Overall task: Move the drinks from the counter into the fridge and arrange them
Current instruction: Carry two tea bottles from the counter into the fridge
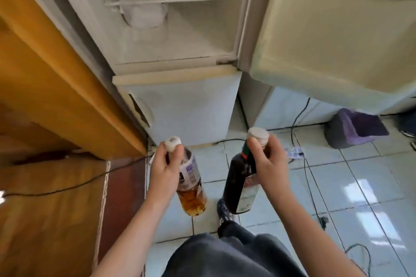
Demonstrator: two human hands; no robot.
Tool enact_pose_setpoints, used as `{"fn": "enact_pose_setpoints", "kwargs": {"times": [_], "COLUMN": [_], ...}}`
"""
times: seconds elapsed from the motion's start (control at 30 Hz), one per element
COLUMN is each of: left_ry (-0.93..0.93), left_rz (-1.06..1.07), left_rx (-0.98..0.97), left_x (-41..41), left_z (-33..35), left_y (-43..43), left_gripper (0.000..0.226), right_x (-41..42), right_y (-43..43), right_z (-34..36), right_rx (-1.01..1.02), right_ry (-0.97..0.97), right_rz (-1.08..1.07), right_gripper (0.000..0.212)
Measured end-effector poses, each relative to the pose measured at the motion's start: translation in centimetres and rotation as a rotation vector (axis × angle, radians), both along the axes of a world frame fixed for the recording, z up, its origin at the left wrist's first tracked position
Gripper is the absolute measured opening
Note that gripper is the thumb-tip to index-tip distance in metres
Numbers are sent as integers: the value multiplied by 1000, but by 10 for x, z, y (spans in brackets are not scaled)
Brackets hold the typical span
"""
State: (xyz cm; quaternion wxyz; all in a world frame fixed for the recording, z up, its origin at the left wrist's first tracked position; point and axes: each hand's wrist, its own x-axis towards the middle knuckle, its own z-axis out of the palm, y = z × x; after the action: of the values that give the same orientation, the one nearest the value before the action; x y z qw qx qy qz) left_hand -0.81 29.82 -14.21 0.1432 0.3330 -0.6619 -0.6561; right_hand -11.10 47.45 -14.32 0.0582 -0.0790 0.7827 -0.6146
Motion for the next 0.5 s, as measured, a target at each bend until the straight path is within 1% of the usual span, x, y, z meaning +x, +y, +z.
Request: {"fn": "enact_pose_setpoints", "kwargs": {"times": [0.07, 0.17, 0.2, 0.27, 0.3, 0.37, 0.5], "left_ry": [6, 61, 74, 90, 92, 111, 195], "left_rz": [40, 122, 151, 204, 233, 283, 318], "left_rx": [-4, -12, -14, -15, -24, -49, -89], "left_x": [-30, -73, -85, -103, -110, -123, -154], "left_z": [12, 25, 28, 32, 34, 39, 54], "left_y": [-16, -35, -41, -52, -59, -75, -118], "left_gripper": [33, 32, 30, 18, 12, 11, 8], "right_x": [-41, -97, -113, -138, -148, -163, -192], "right_y": [-24, -59, -71, -93, -103, -123, -165], "right_z": [12, 30, 35, 41, 44, 51, 64], "right_rx": [-6, -12, -18, -38, -44, -57, -128], "right_ry": [35, 65, 57, 59, 75, 93, 110], "right_rz": [92, 238, 275, 327, 345, 358, 282], "right_gripper": [6, 11, 12, 5, 3, 3, 5]}}
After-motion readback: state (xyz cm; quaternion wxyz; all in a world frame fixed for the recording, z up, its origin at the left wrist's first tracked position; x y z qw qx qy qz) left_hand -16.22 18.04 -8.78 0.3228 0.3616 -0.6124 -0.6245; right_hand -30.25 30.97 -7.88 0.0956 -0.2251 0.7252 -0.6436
